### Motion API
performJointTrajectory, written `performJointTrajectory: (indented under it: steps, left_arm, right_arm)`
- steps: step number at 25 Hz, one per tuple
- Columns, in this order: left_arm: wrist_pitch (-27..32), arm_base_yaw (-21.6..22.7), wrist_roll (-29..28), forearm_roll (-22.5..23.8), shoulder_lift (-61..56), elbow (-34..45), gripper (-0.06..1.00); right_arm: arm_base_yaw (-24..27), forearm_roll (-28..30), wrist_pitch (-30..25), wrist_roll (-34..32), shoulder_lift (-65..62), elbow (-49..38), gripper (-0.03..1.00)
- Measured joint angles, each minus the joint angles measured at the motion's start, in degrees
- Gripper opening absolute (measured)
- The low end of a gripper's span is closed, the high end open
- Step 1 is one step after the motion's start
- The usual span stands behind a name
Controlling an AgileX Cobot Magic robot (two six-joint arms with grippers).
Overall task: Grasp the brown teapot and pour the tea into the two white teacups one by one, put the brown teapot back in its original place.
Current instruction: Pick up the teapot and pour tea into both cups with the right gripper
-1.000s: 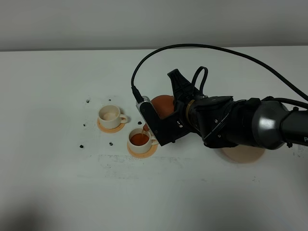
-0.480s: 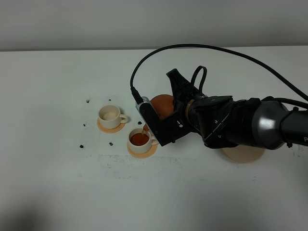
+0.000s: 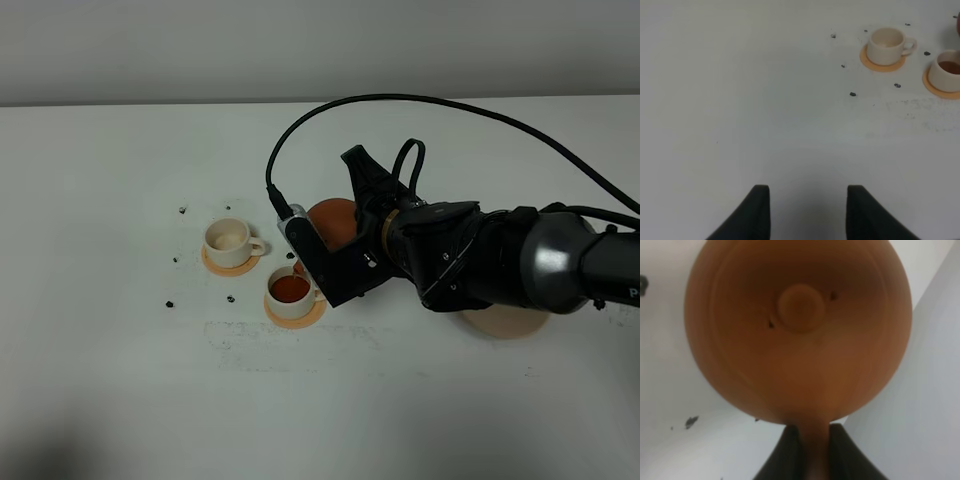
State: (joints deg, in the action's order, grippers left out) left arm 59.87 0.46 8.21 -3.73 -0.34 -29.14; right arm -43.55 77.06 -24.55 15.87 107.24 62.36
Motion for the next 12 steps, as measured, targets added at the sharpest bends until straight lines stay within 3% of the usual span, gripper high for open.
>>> performJointTrajectory:
  steps: [12]
  left_arm:
    - [0.0, 0.0, 0.0, 0.0, 0.0, 0.0, 0.37]
  right_arm:
    - [0.0, 0.8, -0.1, 0.0, 1.1, 0.0, 0.09]
